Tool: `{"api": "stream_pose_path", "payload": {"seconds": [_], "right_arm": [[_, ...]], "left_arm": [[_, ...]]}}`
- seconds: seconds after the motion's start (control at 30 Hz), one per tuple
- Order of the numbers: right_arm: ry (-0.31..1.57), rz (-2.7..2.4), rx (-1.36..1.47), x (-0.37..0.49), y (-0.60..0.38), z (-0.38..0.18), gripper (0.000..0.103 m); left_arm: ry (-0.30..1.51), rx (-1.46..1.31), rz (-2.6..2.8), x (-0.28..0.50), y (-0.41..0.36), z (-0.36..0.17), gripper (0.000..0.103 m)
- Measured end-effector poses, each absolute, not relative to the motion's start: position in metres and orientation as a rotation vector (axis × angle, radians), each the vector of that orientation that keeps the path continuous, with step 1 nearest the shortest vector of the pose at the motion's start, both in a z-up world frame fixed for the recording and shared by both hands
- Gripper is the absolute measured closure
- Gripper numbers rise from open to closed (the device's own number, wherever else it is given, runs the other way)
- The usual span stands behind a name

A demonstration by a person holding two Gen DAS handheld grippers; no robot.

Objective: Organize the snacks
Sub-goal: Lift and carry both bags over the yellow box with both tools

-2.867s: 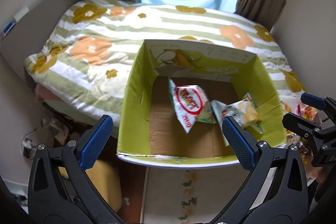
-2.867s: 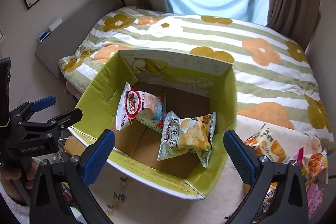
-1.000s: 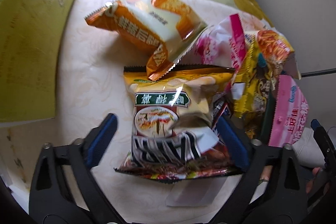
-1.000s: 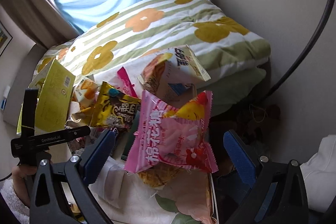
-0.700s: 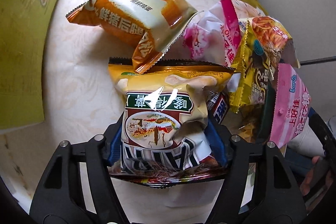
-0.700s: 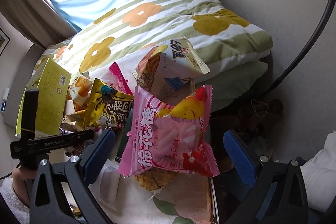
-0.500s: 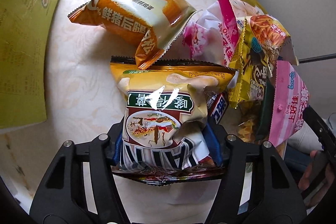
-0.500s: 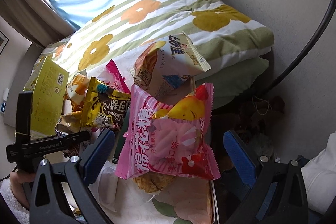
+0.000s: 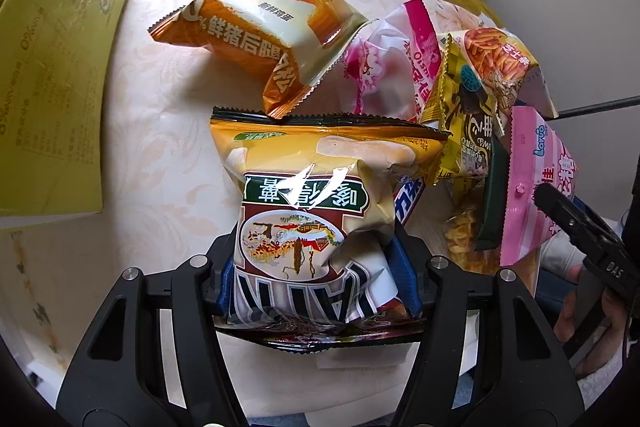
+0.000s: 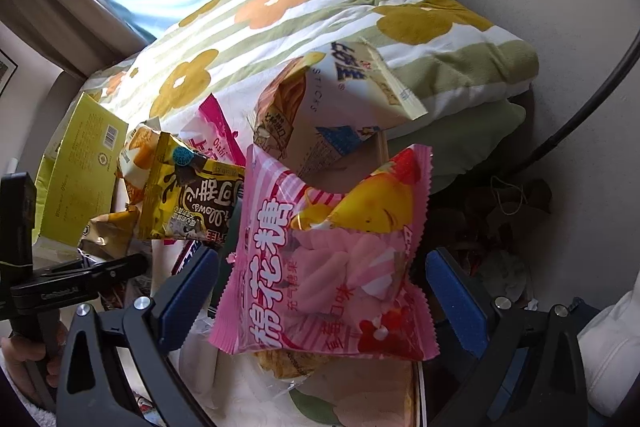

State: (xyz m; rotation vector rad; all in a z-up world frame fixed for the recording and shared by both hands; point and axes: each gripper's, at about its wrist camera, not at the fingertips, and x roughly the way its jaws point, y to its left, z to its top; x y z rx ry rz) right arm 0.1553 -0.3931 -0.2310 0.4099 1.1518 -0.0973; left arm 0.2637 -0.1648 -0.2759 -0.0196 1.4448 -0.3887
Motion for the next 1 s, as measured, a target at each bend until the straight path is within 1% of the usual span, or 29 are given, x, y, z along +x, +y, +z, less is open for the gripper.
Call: {"api": "stream_pose_path", "payload": {"seconds": [0.3, 0.37, 0.5, 0.57, 0.63, 0.77, 1.0], "right_arm": [[1.165, -0.081, 0.390, 0.160, -0.388, -0.239, 0.000], [1.163, -0.083, 0.377, 0.160, -0.387, -0.240, 0.008], [1.157, -0.087, 0.352, 0.158, -0.385, -0.240, 0.014], [1.152, -0.096, 0.338, 0.156, -0.385, -0.239, 0.023], [1.144, -0.100, 0.331, 0.152, -0.386, -0.238, 0.027], [1.112, -0.090, 0.347, 0.145, -0.391, -0.231, 0.030], [1.042, -0.075, 0.303, 0.136, -0.386, -0.202, 0.031]], "left_arm": [[1.428, -0.024, -0.383, 0.258, -0.159, -0.270, 0.045], [1.425, -0.024, -0.379, 0.257, -0.157, -0.270, 0.045], [1.417, -0.028, -0.371, 0.254, -0.155, -0.267, 0.045], [1.414, -0.029, -0.366, 0.252, -0.155, -0.266, 0.045], [1.409, -0.032, -0.363, 0.249, -0.154, -0.264, 0.045], [1.391, -0.035, -0.361, 0.244, -0.152, -0.259, 0.045], [1.317, -0.061, -0.345, 0.232, -0.145, -0.232, 0.045]]}}
